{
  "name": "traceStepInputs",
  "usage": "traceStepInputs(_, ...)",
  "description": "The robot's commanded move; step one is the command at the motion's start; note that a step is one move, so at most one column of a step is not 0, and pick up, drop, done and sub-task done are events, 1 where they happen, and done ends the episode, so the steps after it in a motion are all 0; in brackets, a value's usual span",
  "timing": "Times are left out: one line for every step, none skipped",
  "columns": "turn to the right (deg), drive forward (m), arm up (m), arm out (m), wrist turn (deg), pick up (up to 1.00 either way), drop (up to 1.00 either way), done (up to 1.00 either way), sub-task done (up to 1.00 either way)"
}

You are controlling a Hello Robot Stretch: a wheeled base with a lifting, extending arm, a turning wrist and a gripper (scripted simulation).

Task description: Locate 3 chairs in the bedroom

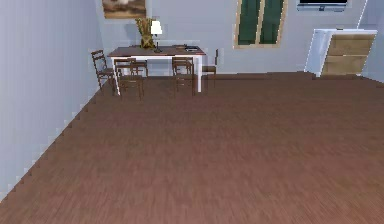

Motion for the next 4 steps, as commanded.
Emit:
traceStepInputs(0.0, 0.3, 0.0, 0.0, 0.0, 0.0, 0.0, 0.0, 0.0)
traceStepInputs(-15.0, 0.0, 0.0, 0.0, 0.0, 0.0, 0.0, 0.0, 0.0)
traceStepInputs(0.0, 1.0, 0.0, 0.0, 0.0, 0.0, 0.0, 0.0, 0.0)
traceStepInputs(0.0, 1.0, 0.0, 0.0, 0.0, 0.0, 0.0, 0.0, 0.0)
